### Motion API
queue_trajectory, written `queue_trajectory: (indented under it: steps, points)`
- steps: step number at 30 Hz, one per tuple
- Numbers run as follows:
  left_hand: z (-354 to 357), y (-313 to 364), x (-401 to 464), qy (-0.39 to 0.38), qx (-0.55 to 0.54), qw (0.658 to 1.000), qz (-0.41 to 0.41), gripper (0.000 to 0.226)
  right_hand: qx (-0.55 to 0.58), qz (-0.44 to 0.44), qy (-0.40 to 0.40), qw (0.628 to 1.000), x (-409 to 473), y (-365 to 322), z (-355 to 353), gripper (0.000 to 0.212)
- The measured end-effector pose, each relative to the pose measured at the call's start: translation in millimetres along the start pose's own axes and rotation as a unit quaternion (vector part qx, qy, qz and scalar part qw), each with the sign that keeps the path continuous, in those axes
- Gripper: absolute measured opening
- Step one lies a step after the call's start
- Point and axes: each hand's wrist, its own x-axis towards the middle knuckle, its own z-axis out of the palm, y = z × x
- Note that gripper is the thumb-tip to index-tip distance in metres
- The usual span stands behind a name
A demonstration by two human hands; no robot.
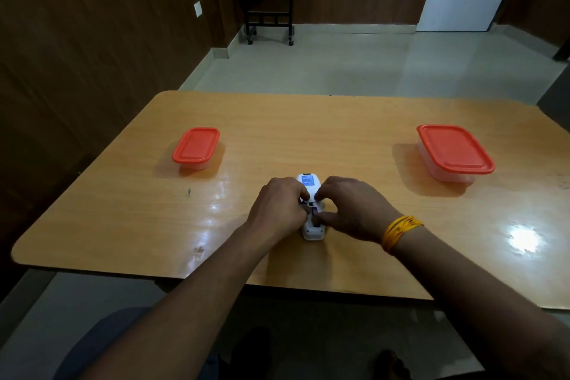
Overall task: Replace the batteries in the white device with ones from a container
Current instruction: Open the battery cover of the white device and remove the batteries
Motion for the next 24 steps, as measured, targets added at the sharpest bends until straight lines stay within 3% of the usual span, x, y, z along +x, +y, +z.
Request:
queue_trajectory:
  steps: [5,8,11,13,19,24]
  points:
    - [0.3,-2.5,1.5,-0.005,0.016,1.0,0.004,0.033,-0.102,-0.052,-0.059,0.992,14.2,-2.4,-21.9,0.047]
    - [-1.8,-2.7,2.3,-0.009,0.024,1.0,0.004,0.013,-0.149,-0.089,-0.088,0.981,22.1,-10.8,-27.1,0.044]
    - [-3.9,0.2,1.4,-0.01,0.033,0.999,-0.003,0.042,-0.176,-0.132,-0.121,0.968,27.0,-18.7,-35.3,0.036]
    - [-6.9,2.5,-0.2,-0.018,0.042,0.999,0.003,0.045,-0.187,-0.154,-0.137,0.96,29.2,-21.8,-40.6,0.031]
    - [-9.8,2.2,-0.5,-0.019,0.021,1.0,0.009,0.044,-0.196,-0.187,-0.127,0.954,31.1,-24.9,-39.6,0.028]
    - [-10.4,-0.6,2.5,-0.038,0.018,0.999,0.017,0.029,-0.165,-0.207,-0.06,0.962,18.0,-18.1,-22.6,0.022]
